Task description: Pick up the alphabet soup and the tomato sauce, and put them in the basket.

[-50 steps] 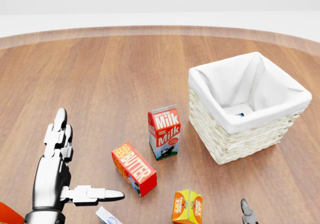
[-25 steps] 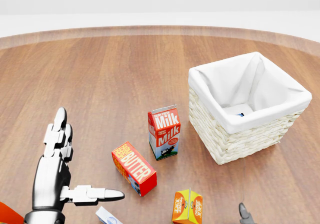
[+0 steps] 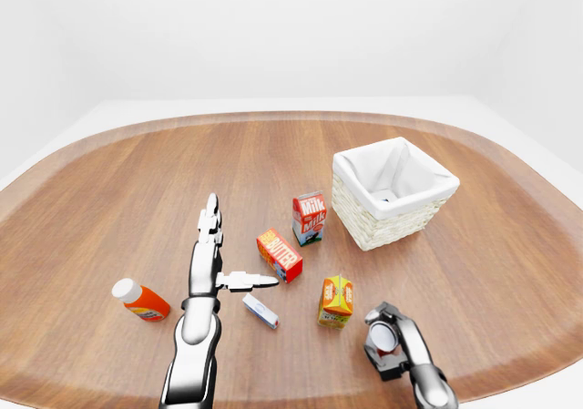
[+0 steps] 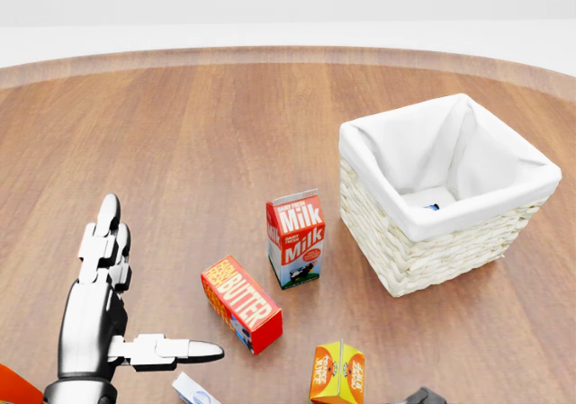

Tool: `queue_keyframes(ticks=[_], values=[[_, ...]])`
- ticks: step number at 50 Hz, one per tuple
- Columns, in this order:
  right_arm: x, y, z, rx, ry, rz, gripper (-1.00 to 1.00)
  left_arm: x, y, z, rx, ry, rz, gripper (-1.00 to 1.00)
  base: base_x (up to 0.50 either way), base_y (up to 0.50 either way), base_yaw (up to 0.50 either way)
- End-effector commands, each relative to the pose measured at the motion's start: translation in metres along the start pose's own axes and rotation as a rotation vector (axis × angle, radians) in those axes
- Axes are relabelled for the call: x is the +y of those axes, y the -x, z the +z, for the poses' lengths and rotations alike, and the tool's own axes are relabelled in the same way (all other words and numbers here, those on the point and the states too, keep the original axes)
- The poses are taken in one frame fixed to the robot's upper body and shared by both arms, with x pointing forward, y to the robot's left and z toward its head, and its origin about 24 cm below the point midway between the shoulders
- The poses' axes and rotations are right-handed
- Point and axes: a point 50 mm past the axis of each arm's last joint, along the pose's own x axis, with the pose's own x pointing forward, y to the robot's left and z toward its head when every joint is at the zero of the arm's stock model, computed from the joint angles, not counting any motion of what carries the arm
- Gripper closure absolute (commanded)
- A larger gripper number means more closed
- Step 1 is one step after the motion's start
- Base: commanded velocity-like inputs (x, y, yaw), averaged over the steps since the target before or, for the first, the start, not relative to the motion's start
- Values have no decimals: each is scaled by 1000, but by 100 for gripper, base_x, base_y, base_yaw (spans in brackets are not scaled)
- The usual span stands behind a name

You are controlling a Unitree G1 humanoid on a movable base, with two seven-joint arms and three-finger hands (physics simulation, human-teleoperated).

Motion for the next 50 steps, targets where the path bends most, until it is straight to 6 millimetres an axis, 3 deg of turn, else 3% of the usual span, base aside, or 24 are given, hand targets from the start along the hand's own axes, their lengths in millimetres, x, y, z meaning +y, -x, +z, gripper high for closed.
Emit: queue_keyframes(ticks=[1,28,50], values=[[5,8,3,-21,-51,30,100,0,0,0,-1,19,-5,-100,0,0,0],[-18,31,52,-251,-78,-31,100,0,0,0,-1,19,-4,-100,0,0,0],[-27,42,69,-335,-90,-43,100,0,0,0,-1,19,-4,-100,0,0,0]])
